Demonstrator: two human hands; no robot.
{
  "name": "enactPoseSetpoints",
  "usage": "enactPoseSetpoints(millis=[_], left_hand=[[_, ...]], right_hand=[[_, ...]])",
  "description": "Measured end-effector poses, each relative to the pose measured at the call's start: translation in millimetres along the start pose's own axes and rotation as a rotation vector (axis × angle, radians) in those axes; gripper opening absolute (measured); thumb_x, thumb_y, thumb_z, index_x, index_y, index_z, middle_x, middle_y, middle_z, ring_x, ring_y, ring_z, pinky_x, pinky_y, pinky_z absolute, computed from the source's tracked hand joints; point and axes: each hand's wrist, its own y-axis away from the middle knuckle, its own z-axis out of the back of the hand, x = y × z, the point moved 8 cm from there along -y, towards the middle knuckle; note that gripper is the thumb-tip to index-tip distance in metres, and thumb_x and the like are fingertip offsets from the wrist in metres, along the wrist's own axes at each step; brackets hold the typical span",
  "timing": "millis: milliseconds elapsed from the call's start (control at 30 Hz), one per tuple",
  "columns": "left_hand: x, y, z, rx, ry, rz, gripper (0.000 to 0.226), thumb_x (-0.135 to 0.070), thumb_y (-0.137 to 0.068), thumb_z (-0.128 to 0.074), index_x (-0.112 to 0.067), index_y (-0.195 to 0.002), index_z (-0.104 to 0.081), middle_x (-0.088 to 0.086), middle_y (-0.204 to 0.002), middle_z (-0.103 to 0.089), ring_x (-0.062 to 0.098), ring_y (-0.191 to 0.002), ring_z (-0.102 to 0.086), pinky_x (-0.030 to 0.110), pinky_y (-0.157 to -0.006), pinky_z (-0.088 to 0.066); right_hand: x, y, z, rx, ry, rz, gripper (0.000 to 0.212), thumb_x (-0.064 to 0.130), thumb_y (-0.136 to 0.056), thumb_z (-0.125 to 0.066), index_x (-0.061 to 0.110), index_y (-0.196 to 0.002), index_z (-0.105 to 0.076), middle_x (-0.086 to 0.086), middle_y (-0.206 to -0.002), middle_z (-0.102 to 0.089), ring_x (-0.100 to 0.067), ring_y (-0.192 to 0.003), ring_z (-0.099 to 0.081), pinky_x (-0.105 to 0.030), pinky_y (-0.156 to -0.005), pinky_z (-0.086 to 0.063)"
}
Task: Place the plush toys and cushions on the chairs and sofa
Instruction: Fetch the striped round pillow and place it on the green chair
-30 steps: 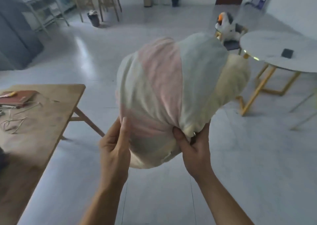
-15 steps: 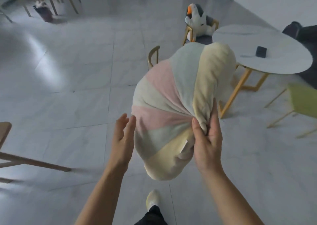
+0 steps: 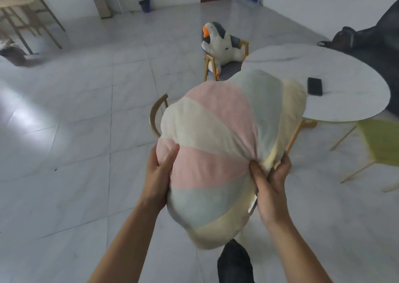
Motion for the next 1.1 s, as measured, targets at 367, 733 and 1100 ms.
enactPoseSetpoints(millis=[367,733,1100], left_hand=[[-49.0,-196.3,-51.1,-0.315,0.007,0.015,0.019,-0.018,-0.086,-0.079,-0.013,-0.105,-0.075,0.005,-0.100,-0.080,0.023,-0.095,-0.077,0.037,-0.082,-0.059],[-7.8,-410.6,-19.4,-0.390,-0.175,0.067,0.031,-0.045,-0.084,-0.076,-0.018,-0.101,-0.073,0.011,-0.120,-0.072,0.028,-0.107,-0.071,0.048,-0.094,-0.058],[150.7,-554.9,36.9,-0.351,-0.424,0.413,0.044,-0.060,-0.070,-0.079,-0.041,-0.108,-0.066,0.006,-0.119,-0.065,0.021,-0.105,-0.069,0.048,-0.088,-0.060]], right_hand=[[-61.8,-278.5,-73.4,0.281,0.337,-0.301,0.015,0.047,-0.105,-0.040,0.056,-0.117,-0.044,0.038,-0.097,-0.057,0.019,-0.084,-0.056,-0.015,-0.077,-0.044],[-179.4,-414.3,-181.8,0.355,0.296,-0.551,0.075,0.093,-0.080,-0.030,0.059,-0.147,-0.030,0.026,-0.152,-0.043,-0.006,-0.141,-0.042,-0.047,-0.117,-0.037],[-360.0,-497.6,-255.2,0.467,0.371,-0.545,0.047,0.043,-0.098,-0.056,0.058,-0.140,-0.041,0.020,-0.137,-0.059,-0.005,-0.130,-0.054,-0.028,-0.109,-0.044]])
